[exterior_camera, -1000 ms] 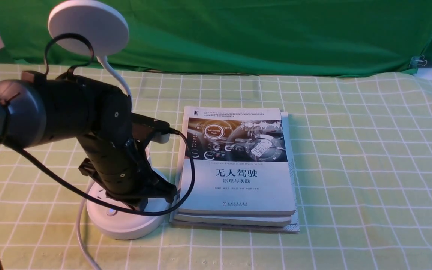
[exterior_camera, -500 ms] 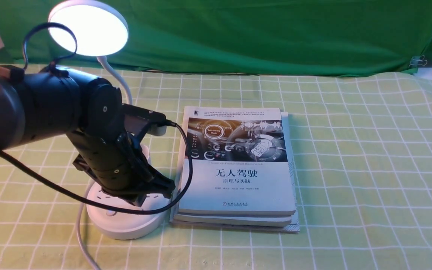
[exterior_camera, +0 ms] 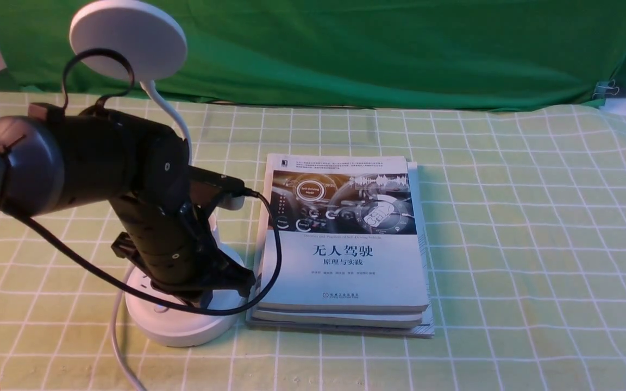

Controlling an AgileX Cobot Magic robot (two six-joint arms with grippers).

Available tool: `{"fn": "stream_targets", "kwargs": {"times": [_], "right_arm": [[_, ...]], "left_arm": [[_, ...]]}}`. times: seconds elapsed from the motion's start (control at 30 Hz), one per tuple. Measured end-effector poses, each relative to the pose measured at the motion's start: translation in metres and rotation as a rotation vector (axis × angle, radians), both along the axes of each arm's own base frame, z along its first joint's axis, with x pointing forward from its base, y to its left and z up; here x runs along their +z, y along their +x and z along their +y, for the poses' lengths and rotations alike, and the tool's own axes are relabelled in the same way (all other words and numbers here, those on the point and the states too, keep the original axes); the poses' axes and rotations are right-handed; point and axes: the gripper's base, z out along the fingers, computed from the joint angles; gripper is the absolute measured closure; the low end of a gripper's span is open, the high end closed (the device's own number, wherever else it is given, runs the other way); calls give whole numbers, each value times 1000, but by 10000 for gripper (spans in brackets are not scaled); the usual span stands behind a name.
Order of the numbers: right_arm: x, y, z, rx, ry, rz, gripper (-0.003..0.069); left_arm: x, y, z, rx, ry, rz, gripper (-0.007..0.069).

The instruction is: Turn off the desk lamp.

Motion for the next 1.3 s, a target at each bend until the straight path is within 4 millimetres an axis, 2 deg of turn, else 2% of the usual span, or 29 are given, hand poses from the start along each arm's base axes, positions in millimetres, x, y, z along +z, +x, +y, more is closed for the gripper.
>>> {"fn": "stream_targets", "kwargs": {"times": [0.27, 0.43, 0.63, 0.9, 0.97, 1.07, 1.1, 1.13, 1.2, 1.23, 1.3], "right_arm": [[0, 0, 0, 0, 1, 0, 421], [0, 0, 0, 0, -1, 0, 421], [0, 0, 0, 0, 0, 0, 421], [0, 0, 0, 0, 0, -1, 421], [0, 0, 0, 0, 0, -1, 421], [0, 0, 0, 0, 0, -1, 421], [0, 0, 0, 0, 0, -1, 421], [0, 0, 0, 0, 0, -1, 421], [0, 0, 0, 0, 0, -1, 421], [0, 0, 0, 0, 0, -1, 421], [0, 0, 0, 0, 0, 0, 421]], "left_arm": [[20, -7, 3, 1, -17, -39, 624], [14, -5, 2, 3, -14, -31, 624], [-3, -1, 0, 4, 1, 12, 624], [3, -3, 1, 2, -1, 1, 624], [8, -8, 3, 3, -6, -5, 624], [28, -29, 10, 20, -50, -58, 624], [29, -30, 11, 20, -52, -63, 624], [35, -47, 17, 34, -74, -96, 624], [43, -66, 25, 44, -105, -154, 624], [44, -68, 26, 46, -109, -160, 624], [53, -96, 38, 55, -162, -287, 624]]}}
